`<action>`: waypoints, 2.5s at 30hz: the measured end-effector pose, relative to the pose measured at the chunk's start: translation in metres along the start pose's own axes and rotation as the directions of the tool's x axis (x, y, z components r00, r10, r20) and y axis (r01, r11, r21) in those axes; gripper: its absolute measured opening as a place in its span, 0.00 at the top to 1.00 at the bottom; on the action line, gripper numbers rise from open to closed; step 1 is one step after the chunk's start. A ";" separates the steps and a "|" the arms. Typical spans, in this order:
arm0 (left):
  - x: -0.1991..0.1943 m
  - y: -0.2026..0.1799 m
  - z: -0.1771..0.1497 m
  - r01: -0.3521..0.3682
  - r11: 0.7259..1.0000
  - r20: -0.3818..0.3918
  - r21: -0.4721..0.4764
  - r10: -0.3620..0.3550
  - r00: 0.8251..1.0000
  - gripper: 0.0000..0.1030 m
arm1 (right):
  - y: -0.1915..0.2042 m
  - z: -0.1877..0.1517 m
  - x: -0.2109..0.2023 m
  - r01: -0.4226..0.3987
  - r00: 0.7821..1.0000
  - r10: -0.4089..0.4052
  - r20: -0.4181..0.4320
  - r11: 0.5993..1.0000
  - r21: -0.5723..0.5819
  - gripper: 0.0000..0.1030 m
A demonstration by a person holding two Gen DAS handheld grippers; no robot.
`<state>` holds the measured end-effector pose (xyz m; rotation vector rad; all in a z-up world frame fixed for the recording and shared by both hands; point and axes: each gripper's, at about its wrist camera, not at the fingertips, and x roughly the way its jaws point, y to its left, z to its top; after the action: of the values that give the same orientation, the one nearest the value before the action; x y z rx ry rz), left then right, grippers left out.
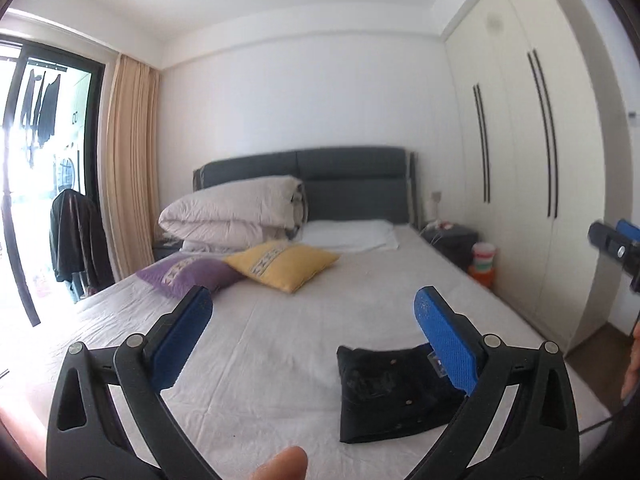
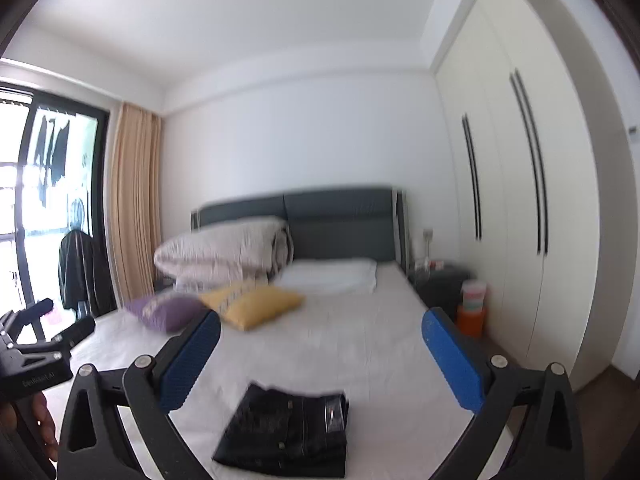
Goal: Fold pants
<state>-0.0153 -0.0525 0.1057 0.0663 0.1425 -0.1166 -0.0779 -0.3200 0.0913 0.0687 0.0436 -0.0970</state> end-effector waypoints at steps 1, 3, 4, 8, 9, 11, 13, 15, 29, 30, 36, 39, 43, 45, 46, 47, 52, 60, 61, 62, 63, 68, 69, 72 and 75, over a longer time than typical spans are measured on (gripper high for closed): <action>-0.007 0.004 0.003 0.002 1.000 -0.001 -0.007 -0.002 1.000 0.00 | 0.002 0.010 -0.014 0.004 0.999 -0.004 0.041 1.000 -0.002 0.00; -0.015 0.012 0.010 -0.009 0.999 -0.026 -0.032 0.008 1.000 0.00 | 0.006 0.021 -0.038 0.012 0.996 -0.012 0.093 1.000 -0.008 0.00; -0.020 0.014 0.011 -0.036 0.999 -0.027 -0.032 0.036 0.999 0.00 | 0.009 0.027 -0.050 0.015 0.991 -0.013 0.130 1.000 -0.018 0.00; -0.044 0.010 0.017 -0.106 0.993 0.002 0.043 0.106 0.994 0.00 | 0.019 0.036 -0.075 0.016 0.984 -0.006 0.179 0.998 -0.055 0.00; -0.046 0.009 0.018 -0.116 0.992 -0.017 0.044 0.117 0.993 0.00 | 0.021 0.036 -0.077 0.022 0.984 -0.011 0.180 0.998 -0.058 0.00; -0.044 0.008 0.017 -0.128 0.991 -0.059 0.033 0.130 0.990 0.00 | 0.024 0.035 -0.076 0.022 0.986 -0.012 0.167 0.998 -0.057 0.00; -0.041 0.006 0.014 -0.122 0.992 -0.134 0.006 0.122 0.983 0.00 | 0.026 0.032 -0.072 0.014 0.992 -0.008 0.124 0.999 -0.044 0.00; -0.038 0.002 0.005 -0.097 0.995 -0.210 -0.018 0.091 0.974 0.00 | 0.027 0.027 -0.063 0.032 0.999 -0.031 0.042 0.999 -0.032 0.00; 0.020 -0.027 -0.089 -0.017 0.999 -0.485 -0.044 -0.006 0.874 0.00 | 0.023 -0.067 0.022 0.108 0.846 -0.064 -0.529 0.993 0.052 0.00; 0.023 -0.027 -0.093 -0.014 0.999 -0.492 -0.047 -0.011 0.870 0.00 | 0.026 -0.070 0.024 0.105 0.843 -0.062 -0.534 0.993 0.050 0.00; 0.047 -0.030 -0.117 0.010 0.997 -0.543 -0.070 -0.047 0.838 0.00 | 0.035 -0.090 0.022 0.104 0.818 -0.072 -0.570 0.994 0.023 0.00; 0.051 -0.029 -0.122 0.015 0.997 -0.551 -0.072 -0.052 0.833 0.00 | 0.039 -0.095 0.025 0.101 0.807 -0.075 -0.586 0.995 0.012 0.00; 0.051 -0.030 -0.124 0.026 0.997 -0.559 -0.076 -0.064 0.827 0.00 | 0.042 -0.101 0.029 0.098 0.792 -0.079 -0.605 0.995 -0.002 0.00; 0.051 -0.030 -0.125 0.031 0.996 -0.564 -0.078 -0.070 0.823 0.00 | 0.043 -0.104 0.031 0.101 0.783 -0.084 -0.616 0.995 -0.007 0.00; 0.048 -0.030 -0.122 0.032 0.996 -0.566 -0.079 -0.071 0.821 0.00 | 0.043 -0.105 0.032 0.103 0.778 -0.086 -0.622 0.995 -0.008 0.00; 0.049 -0.030 -0.123 0.033 0.996 -0.569 -0.081 -0.073 0.819 0.00 | 0.043 -0.104 0.031 0.103 0.776 -0.085 -0.625 0.995 -0.007 0.00; 0.051 -0.029 -0.124 0.039 0.995 -0.578 -0.088 -0.083 0.812 0.00 | 0.043 -0.106 0.033 0.099 0.771 -0.081 -0.631 0.995 -0.007 0.00; 0.053 -0.029 -0.126 0.042 0.995 -0.583 -0.090 -0.086 0.808 0.00 | 0.043 -0.110 0.035 0.091 0.764 -0.073 -0.642 0.996 -0.005 0.00; 0.054 -0.028 -0.126 0.041 0.995 -0.585 -0.090 -0.086 0.807 0.00 | 0.043 -0.110 0.035 0.092 0.764 -0.073 -0.642 0.996 -0.005 0.00; 0.054 -0.028 -0.126 0.041 0.995 -0.585 -0.091 -0.087 0.806 0.00 | 0.044 -0.110 0.035 0.092 0.764 -0.074 -0.641 0.996 -0.005 0.00; 0.054 -0.028 -0.127 0.042 0.995 -0.585 -0.092 -0.088 0.806 0.00 | 0.044 -0.110 0.035 0.092 0.764 -0.074 -0.641 0.996 -0.005 0.00; 0.055 -0.028 -0.127 0.040 0.995 -0.585 -0.091 -0.086 0.806 0.00 | 0.045 -0.110 0.035 0.091 0.763 -0.074 -0.642 0.996 -0.006 0.00; 0.055 -0.027 -0.127 0.040 0.995 -0.585 -0.091 -0.086 0.806 0.00 | 0.045 -0.111 0.035 0.091 0.763 -0.074 -0.642 0.996 -0.006 0.00; 0.055 -0.028 -0.128 0.040 0.995 -0.586 -0.093 -0.087 0.806 0.00 | 0.046 -0.110 0.034 0.091 0.763 -0.074 -0.642 0.996 -0.006 0.00; 0.056 -0.028 -0.129 0.040 0.995 -0.587 -0.091 -0.087 0.805 0.00 | 0.047 -0.111 0.034 0.092 0.763 -0.074 -0.642 0.996 -0.006 0.00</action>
<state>0.0187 -0.0766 -0.0313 0.0207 0.7797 -0.1553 -0.0437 -0.2693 -0.0174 0.1250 0.7419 -0.1607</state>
